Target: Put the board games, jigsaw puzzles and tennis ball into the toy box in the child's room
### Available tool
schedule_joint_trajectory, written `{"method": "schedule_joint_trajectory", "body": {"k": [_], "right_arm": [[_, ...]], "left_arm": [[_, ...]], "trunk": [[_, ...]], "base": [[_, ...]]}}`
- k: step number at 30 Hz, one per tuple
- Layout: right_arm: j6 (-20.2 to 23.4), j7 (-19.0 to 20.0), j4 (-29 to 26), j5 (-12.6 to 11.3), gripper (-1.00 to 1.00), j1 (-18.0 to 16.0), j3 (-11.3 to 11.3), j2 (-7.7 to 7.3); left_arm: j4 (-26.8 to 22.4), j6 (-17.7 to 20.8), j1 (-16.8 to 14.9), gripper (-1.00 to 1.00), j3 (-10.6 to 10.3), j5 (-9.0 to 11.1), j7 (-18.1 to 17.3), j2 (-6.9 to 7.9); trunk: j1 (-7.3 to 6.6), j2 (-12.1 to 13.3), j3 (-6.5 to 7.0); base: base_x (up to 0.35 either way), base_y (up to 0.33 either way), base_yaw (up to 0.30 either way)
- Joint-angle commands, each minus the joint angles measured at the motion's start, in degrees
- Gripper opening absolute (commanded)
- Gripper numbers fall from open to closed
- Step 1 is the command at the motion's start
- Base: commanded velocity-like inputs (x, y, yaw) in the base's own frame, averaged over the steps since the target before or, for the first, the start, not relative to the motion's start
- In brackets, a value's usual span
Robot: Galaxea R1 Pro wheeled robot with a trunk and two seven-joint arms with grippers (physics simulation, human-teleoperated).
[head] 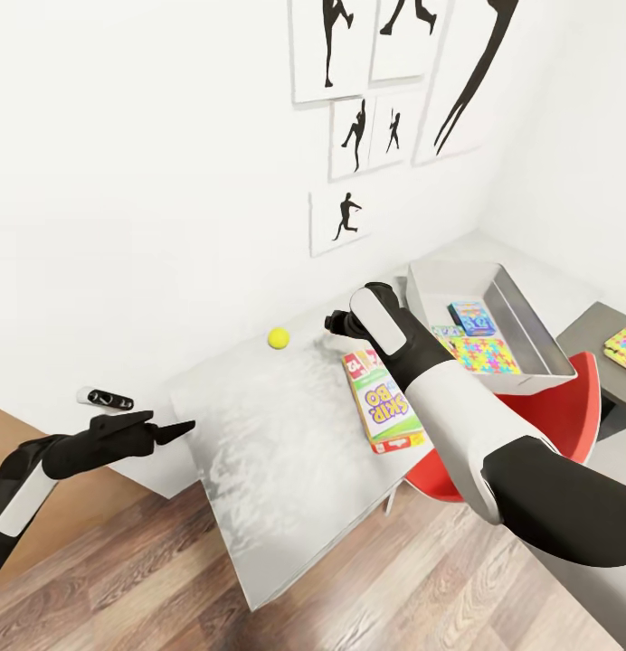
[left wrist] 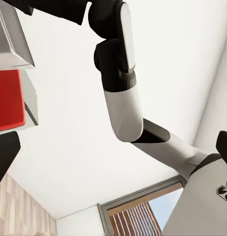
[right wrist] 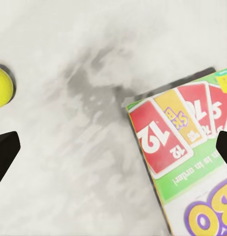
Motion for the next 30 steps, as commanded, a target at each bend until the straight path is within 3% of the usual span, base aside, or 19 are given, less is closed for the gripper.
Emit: {"method": "schedule_joint_trajectory", "body": {"k": [1, 8, 14, 22, 25, 30], "right_arm": [[0.06, -0.55, 0.01, -0.47, 1.00, -0.07, 0.10, 0.00], [0.06, -0.55, 0.24, -0.38, 1.00, -0.07, 0.09, 0.00], [0.06, -0.58, 0.66, -0.36, 1.00, -0.07, 0.09, 0.00], [0.06, -0.62, 0.84, -0.41, 1.00, -0.07, 0.09, 0.00], [0.06, -0.63, 0.85, -0.43, 1.00, -0.07, 0.09, 0.00], [0.06, -0.91, 0.88, -0.37, 1.00, -0.07, 0.09, 0.00]], "left_arm": [[-0.81, 0.69, 0.20, 1.00, -0.13, 0.14, -0.40, 0.23], [-7.23, 1.34, 3.84, 1.00, -0.04, 0.71, -0.83, 0.83], [-17.39, 1.66, 9.16, 1.00, -0.14, 1.26, -1.01, 1.58], [-20.44, 1.73, 10.69, 1.00, -1.34, 1.42, -1.01, 1.19], [-20.72, 1.73, 10.46, 1.00, -2.22, 1.44, -1.01, 0.60], [-20.84, 1.73, 9.61, 1.00, -2.95, 1.41, -1.01, -2.26]], "trunk": [[0.03, -0.10, -0.10], [0.03, -0.10, -0.10], [0.03, -0.10, -0.10], [0.03, -0.10, -0.10], [0.03, -0.10, -0.10], [0.03, -0.10, -0.10]], "base": [[0.005, -0.002, 0.000], [0.002, -0.001, 0.000], [0.000, 0.000, 0.000], [0.000, 0.000, 0.000], [0.000, 0.000, 0.000], [0.000, 0.000, 0.000]]}}
